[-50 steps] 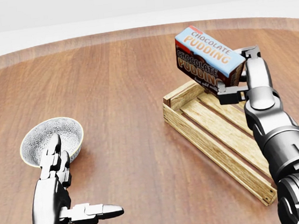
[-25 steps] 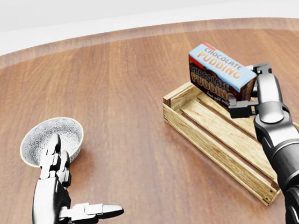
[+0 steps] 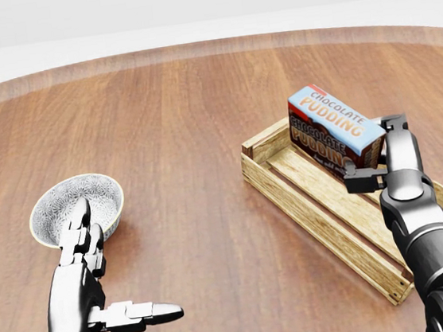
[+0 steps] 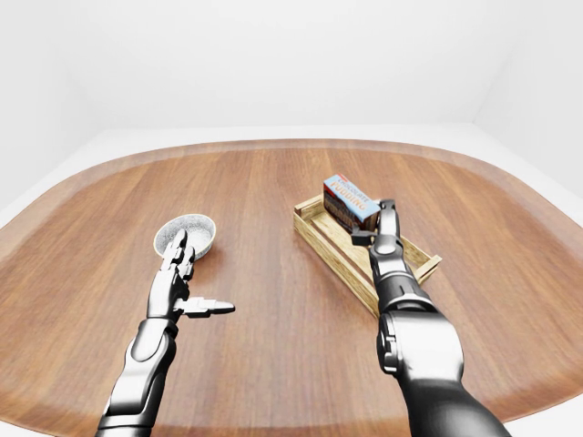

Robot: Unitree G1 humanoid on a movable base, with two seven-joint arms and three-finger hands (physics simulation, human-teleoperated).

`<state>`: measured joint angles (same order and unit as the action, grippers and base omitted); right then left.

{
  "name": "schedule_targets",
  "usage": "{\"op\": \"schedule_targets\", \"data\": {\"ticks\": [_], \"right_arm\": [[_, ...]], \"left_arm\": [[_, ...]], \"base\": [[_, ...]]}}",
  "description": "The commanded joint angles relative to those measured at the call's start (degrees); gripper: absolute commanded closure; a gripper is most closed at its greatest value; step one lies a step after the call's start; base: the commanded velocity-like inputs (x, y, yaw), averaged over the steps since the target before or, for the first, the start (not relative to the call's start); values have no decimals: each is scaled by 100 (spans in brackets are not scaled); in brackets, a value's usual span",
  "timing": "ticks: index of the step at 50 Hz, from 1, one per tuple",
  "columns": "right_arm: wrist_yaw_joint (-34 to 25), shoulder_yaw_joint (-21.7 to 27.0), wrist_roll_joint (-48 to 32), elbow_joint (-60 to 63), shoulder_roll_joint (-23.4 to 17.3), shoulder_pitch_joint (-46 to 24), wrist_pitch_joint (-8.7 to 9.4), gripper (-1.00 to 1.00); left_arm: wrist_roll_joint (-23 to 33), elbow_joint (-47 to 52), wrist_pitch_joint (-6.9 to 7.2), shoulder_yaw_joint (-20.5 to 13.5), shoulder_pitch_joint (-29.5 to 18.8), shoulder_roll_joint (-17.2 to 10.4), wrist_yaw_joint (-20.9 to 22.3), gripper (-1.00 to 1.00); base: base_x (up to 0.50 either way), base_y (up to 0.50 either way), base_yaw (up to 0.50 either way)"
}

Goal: Pick up the chocolate pudding and put it in the tray.

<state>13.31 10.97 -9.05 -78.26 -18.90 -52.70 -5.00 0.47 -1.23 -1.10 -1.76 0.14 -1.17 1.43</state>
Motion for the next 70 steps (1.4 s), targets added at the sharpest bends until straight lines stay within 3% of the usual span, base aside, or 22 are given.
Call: {"op": "schedule_targets", "data": {"ticks": [1, 16, 70], "right_arm": [[128, 43, -16, 174, 3, 72, 0, 100], [126, 79, -26, 148, 12, 273, 0, 100], [164, 148, -127, 82, -38, 831, 0, 100]], "left_arm": [[-98, 56, 95, -10, 5, 16, 80, -100], [-99, 15, 61, -16, 4, 16, 91, -100], [-102, 86, 137, -7, 15, 19, 86, -100]], "base": [[0, 0, 0], [0, 0, 0], [0, 0, 0]]}}
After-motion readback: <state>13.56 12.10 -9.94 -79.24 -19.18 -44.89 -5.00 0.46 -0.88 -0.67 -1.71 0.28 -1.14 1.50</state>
